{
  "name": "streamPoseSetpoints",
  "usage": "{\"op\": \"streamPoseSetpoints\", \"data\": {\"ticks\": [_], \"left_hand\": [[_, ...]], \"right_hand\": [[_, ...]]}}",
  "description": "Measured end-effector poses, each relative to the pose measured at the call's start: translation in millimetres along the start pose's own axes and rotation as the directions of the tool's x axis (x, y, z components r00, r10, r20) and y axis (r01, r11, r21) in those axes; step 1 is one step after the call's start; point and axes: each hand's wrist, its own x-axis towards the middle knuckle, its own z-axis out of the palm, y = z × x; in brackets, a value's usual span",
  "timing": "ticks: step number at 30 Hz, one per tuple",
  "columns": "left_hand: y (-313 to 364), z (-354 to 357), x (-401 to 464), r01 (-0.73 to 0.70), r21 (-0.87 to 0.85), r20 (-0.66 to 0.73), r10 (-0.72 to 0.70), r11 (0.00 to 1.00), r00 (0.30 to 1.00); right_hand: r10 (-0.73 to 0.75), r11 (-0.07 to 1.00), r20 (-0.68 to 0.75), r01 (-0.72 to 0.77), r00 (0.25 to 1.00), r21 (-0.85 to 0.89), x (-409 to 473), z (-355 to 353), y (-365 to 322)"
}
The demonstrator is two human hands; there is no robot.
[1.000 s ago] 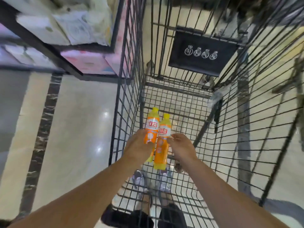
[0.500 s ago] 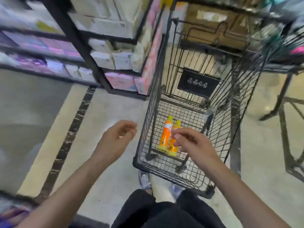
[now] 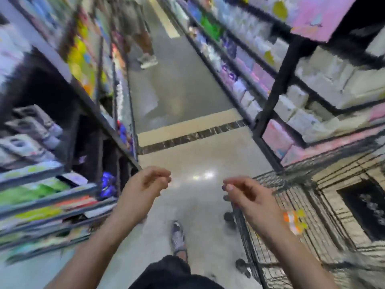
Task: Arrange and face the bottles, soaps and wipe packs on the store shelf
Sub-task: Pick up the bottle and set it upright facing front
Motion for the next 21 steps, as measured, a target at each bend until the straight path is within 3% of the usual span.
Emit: {"op": "streamPoseSetpoints", "data": {"ticks": [4,9,14,21], "left_hand": [[-21.9,-78.0,-70.3,0.068,-0.082,-0.234,-0.085,0.994,0.969],[-32.7,-171.1,-141.2,0.007,-0.188,-0.516,-0.105,0.982,0.85],[-69.2,-251.2,-221.1,-0.007,-0.218,-0.619,-0.133,0.976,0.774],[-171.5,-397.1,-362.6,0.024,-0.28,-0.737,-0.231,0.96,0.635]], "right_hand": [[-0.028,0.998,0.221,0.04,0.975,-0.05,-22.6,68.6,-23.2],[-0.141,0.971,0.447,0.212,0.883,-0.111,-54.2,167.4,-66.4],[-0.216,0.94,0.613,0.332,0.76,-0.081,-106.7,288.5,-94.5],[-0.23,0.913,0.785,0.406,0.575,-0.03,-223.4,486.9,-99.1]]}}
